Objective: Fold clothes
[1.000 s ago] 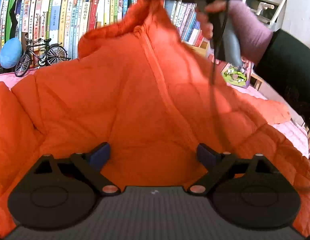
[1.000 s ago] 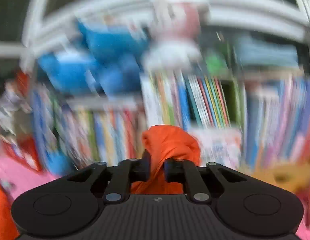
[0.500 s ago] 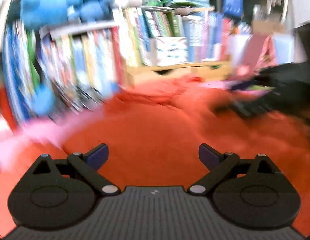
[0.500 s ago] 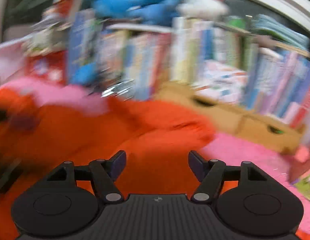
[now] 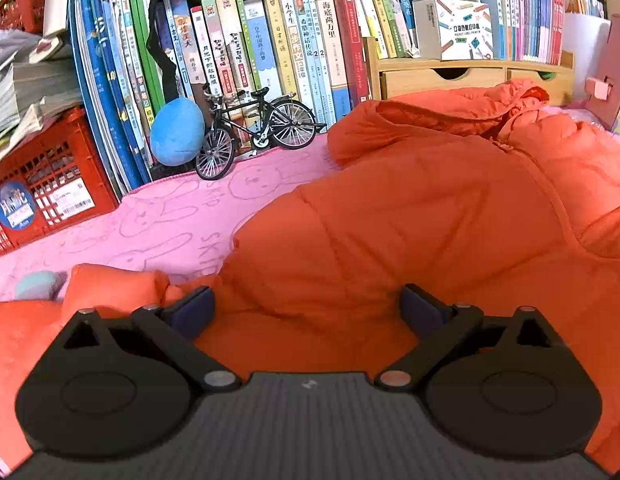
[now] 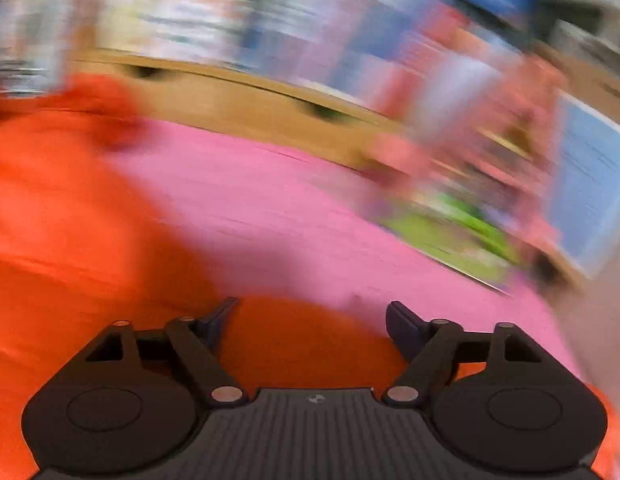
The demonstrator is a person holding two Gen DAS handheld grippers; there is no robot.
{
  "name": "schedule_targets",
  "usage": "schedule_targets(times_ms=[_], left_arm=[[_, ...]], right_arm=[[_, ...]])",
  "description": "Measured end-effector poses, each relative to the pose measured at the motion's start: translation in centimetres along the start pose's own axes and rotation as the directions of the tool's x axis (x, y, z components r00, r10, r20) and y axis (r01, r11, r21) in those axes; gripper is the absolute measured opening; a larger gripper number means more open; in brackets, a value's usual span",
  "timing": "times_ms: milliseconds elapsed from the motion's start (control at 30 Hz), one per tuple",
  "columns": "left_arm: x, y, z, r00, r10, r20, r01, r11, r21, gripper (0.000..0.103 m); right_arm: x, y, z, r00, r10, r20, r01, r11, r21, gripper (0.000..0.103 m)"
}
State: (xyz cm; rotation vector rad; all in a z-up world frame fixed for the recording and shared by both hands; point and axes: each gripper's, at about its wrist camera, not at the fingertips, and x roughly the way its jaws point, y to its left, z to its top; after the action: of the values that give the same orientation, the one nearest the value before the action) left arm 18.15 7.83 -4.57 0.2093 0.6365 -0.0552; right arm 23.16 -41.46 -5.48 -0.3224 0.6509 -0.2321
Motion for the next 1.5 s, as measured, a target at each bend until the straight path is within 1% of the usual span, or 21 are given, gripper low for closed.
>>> schedule_targets(times_ms=[33,67,100,133,200,267,333,433,500,567,600,733,800,867,933,1000,1133,1233,1333,1400,1500], left_arm=[[0.0,-0.1,0.0,1.0,0.004,0.001,-0.004,1.0,0.003,0.103],[-0.1,-0.1,-0.1,1.0,0.008,0.001,-0.008,1.0,0.005,0.103],[0.0,-0.2,0.0,1.0,0.01,0.0,-0.01,1.0,0.005,0.103],[0.1,-0.2,0.1,1.0,0.012,-0.002,-0.012,1.0,0.003,0.103],[0.2,-0.3,0.1,1.0,0.017,-0.001,-0.017,1.0,0.006,0.103],[0.2,-0.4,0.1,1.0,0.023,0.001,-0.023,1.0,0.011,0.103],[0.1,-0.5,0.1,1.0,0.03,0.004,-0.03,0.999,0.019,0.103],[-0.1,-0.9,0.0,0.999,0.05,0.013,-0.051,0.998,0.042,0.103],[-0.3,-1.3,0.0,0.997,0.071,0.023,-0.072,0.995,0.065,0.103],[-0.5,-1.6,0.0,0.995,0.091,0.033,-0.093,0.992,0.089,0.103],[-0.5,-1.7,0.0,0.995,0.095,0.036,-0.098,0.991,0.095,0.103],[-0.3,-1.3,0.1,0.996,0.08,0.028,-0.082,0.994,0.079,0.103],[-0.2,-1.1,0.1,0.997,0.069,0.022,-0.07,0.995,0.066,0.103],[-0.3,-1.1,0.1,0.997,0.068,0.022,-0.069,0.995,0.065,0.103],[-0.2,-1.2,0.0,0.997,0.069,0.023,-0.07,0.995,0.066,0.103],[-0.2,-1.2,0.0,0.997,0.069,0.023,-0.07,0.995,0.066,0.103],[-0.2,-1.3,0.0,0.997,0.071,0.024,-0.073,0.995,0.067,0.103],[-0.3,-1.3,0.0,0.997,0.068,0.023,-0.069,0.996,0.063,0.103],[-0.3,-1.1,0.0,0.998,0.062,0.021,-0.063,0.996,0.058,0.103],[-0.3,-1.0,0.0,0.998,0.059,0.02,-0.06,0.997,0.054,0.103],[-0.9,-1.4,-0.1,0.994,0.102,0.041,-0.104,0.992,0.064,0.1]], right_arm=[[0.3,-1.3,-0.2,0.994,-0.107,-0.023,0.107,0.994,0.007,0.065],[0.1,-1.8,-0.4,0.975,-0.221,-0.023,0.22,0.975,-0.017,0.063],[-0.6,-2.0,-0.7,0.968,-0.252,0.004,0.252,0.967,-0.034,0.063],[-1.8,-1.8,-0.7,0.974,-0.22,0.046,0.221,0.975,-0.029,0.063],[-4.9,0.1,-0.4,0.983,-0.117,0.139,0.125,0.991,-0.051,0.063],[-8.6,3.5,-0.2,0.971,0.023,0.238,0.011,0.99,-0.142,0.065],[-12.8,8.1,-0.3,0.926,0.211,0.312,-0.122,0.951,-0.283,0.069],[-16.7,13.6,-0.1,0.834,0.471,0.286,-0.338,0.847,-0.409,0.071],[-17.8,16.2,-0.1,0.782,0.58,0.228,-0.451,0.78,-0.434,0.071],[-17.5,16.8,-0.7,0.794,0.575,0.198,-0.444,0.771,-0.458,0.071],[-16.4,16.2,-1.0,0.818,0.546,0.183,-0.424,0.786,-0.449,0.071],[-9.7,9.1,-2.0,0.905,0.409,0.115,-0.377,0.898,-0.227,0.072],[-7.5,4.4,-3.5,0.962,0.253,0.101,-0.233,0.955,-0.182,0.073],[-6.1,-0.2,-5.2,0.991,0.102,0.085,-0.088,0.984,-0.155,0.074],[-4.6,-4.9,-6.9,0.996,-0.052,0.066,0.061,0.989,-0.131,0.074],[-3.4,-8.7,-8.4,0.982,-0.183,0.036,0.186,0.976,-0.115,0.075],[-3.4,-11.7,-8.9,0.952,-0.305,-0.027,0.303,0.951,-0.062,0.071],[-7.0,-9.8,-7.0,0.989,-0.146,0.035,0.145,0.989,0.036,0.07],[-10.8,-7.1,-4.7,0.991,0.074,0.115,-0.088,0.988,0.124,0.074],[-12.6,-3.9,-2.4,0.942,0.293,0.165,-0.318,0.935,0.157,0.078],[-13.5,3.1,0.8,0.8,0.567,0.198,-0.596,0.79,0.147,0.082]])
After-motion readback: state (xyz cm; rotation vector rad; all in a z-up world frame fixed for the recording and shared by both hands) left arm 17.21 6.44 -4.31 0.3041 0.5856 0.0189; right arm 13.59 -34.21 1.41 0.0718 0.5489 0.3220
